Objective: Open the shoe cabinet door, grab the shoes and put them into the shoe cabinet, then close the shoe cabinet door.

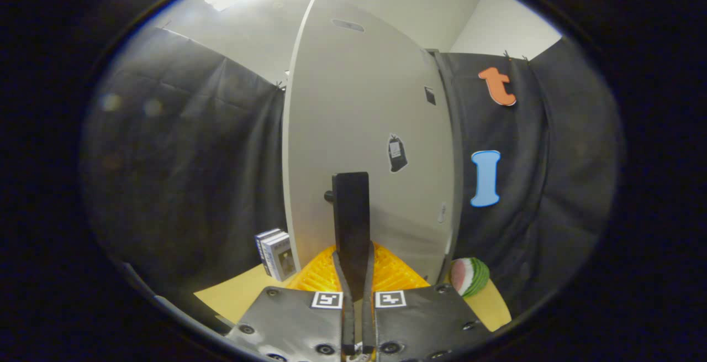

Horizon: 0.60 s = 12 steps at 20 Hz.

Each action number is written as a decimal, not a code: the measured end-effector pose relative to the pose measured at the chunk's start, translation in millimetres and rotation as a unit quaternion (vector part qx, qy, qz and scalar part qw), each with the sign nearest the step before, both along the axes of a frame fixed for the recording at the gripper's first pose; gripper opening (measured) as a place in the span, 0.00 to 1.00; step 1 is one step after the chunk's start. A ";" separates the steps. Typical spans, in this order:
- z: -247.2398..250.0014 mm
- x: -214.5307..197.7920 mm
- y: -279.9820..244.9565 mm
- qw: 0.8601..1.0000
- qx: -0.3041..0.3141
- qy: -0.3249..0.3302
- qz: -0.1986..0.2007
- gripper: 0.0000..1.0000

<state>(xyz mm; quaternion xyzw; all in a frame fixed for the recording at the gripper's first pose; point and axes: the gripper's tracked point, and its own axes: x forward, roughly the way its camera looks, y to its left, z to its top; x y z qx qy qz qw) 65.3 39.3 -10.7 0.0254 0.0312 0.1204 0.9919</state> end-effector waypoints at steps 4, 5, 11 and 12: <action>0.7 -12.8 -36.4 0.999 -0.011 -0.001 -0.043 0.06; 1.0 -15.7 -47.6 0.998 -0.015 -0.003 -0.059 0.06; 2.5 -23.9 -127.6 0.990 -0.024 -0.006 -0.140 0.04; 3.2 -24.9 -147.2 0.987 -0.031 -0.007 -0.158 0.04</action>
